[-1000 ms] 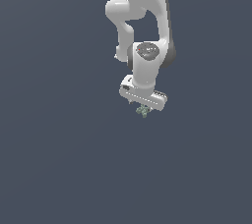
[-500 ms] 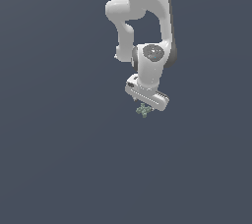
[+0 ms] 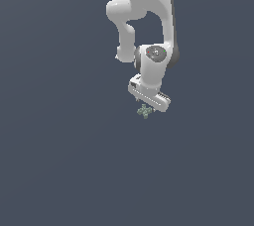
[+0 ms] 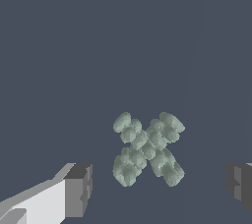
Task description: Pick up the object and move it to a goal position.
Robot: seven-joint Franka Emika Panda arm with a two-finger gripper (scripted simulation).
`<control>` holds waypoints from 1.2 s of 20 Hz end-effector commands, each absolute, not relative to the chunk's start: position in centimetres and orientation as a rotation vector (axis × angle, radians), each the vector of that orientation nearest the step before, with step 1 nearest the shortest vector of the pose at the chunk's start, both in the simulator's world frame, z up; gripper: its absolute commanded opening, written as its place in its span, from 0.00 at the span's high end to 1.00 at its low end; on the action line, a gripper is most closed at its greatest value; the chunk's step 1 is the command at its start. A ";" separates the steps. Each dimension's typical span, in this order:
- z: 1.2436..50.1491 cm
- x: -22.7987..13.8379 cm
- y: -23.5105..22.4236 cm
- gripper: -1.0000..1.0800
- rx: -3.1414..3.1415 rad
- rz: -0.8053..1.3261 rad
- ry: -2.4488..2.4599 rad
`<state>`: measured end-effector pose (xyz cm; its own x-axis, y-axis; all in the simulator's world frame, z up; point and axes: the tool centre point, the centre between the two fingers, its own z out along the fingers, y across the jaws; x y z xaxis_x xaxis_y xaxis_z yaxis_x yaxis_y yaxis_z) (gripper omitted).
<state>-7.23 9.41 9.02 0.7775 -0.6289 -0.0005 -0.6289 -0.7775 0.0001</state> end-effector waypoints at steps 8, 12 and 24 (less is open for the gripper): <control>6.9 -7.3 9.4 0.04 -2.961 0.000 1.050; 5.0 -7.4 9.4 0.04 -2.960 0.000 1.053; 4.0 -7.3 9.4 1.00 -2.960 0.000 1.054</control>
<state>-7.25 9.45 4.08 0.7752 -0.6317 0.0008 -0.6317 -0.7752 -0.0011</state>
